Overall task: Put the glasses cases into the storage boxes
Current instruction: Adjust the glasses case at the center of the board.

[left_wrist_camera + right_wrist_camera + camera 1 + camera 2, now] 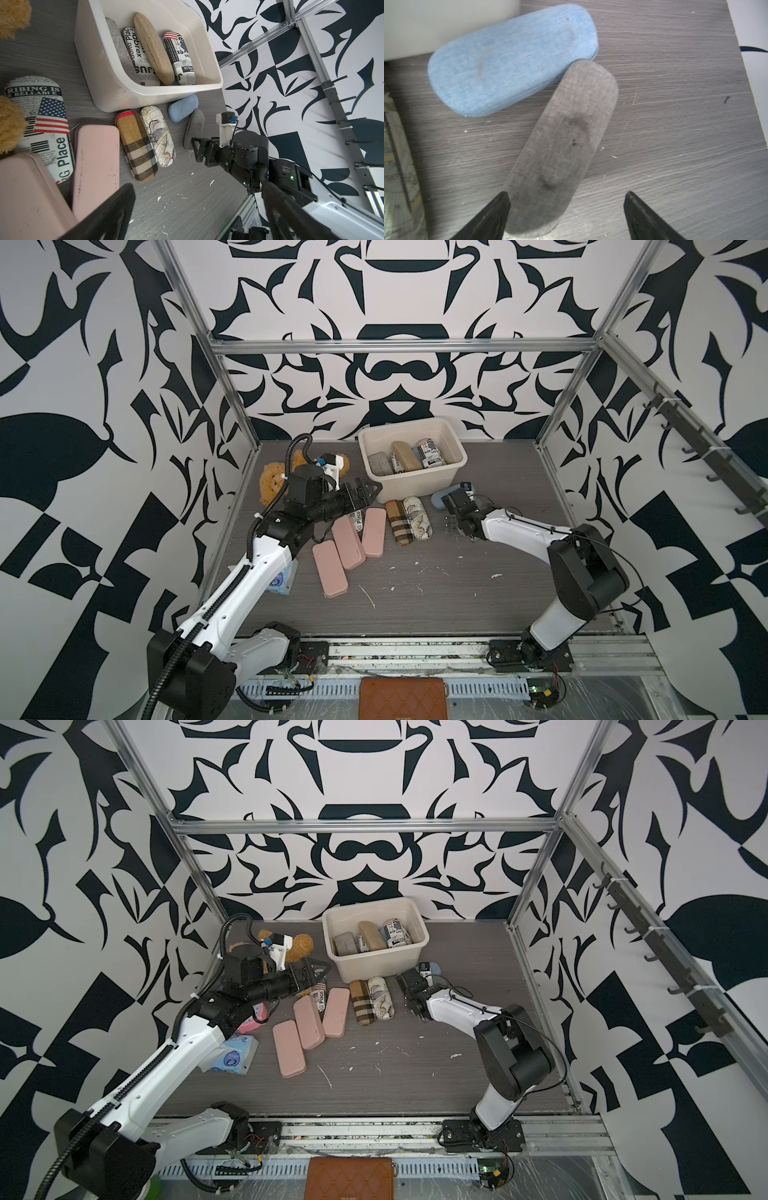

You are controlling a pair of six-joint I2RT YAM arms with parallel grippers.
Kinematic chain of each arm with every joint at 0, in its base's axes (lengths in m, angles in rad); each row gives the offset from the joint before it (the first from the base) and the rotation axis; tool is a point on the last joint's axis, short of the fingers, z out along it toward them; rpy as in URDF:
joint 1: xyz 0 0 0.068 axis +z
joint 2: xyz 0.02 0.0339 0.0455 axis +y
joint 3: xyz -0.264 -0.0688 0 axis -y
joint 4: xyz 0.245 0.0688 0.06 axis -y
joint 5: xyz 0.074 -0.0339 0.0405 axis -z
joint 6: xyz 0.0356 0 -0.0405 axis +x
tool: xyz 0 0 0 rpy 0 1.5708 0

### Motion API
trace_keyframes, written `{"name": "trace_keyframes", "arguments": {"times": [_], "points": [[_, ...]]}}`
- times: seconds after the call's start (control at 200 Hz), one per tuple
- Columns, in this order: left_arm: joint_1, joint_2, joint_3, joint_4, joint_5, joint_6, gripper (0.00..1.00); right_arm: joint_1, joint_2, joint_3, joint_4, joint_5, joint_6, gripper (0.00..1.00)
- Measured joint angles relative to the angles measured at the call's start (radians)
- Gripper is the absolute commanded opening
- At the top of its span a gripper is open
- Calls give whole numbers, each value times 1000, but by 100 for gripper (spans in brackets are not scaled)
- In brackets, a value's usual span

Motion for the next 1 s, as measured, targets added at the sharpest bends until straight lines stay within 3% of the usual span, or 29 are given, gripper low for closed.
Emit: {"name": "trace_keyframes", "arguments": {"times": [0.315, 0.67, 1.0], "points": [[0, 0, 0, 0, 8, -4, 99, -63, -6, 35, -52, -87, -14, 96], [0, 0, 0, 0, 12, -10, 99, -62, 196, 163, -36, -85, 50, 97], [0, 0, 0, 0, 13, -18, 99, -89, 27, 16, -22, -121, 16, 97]]}}
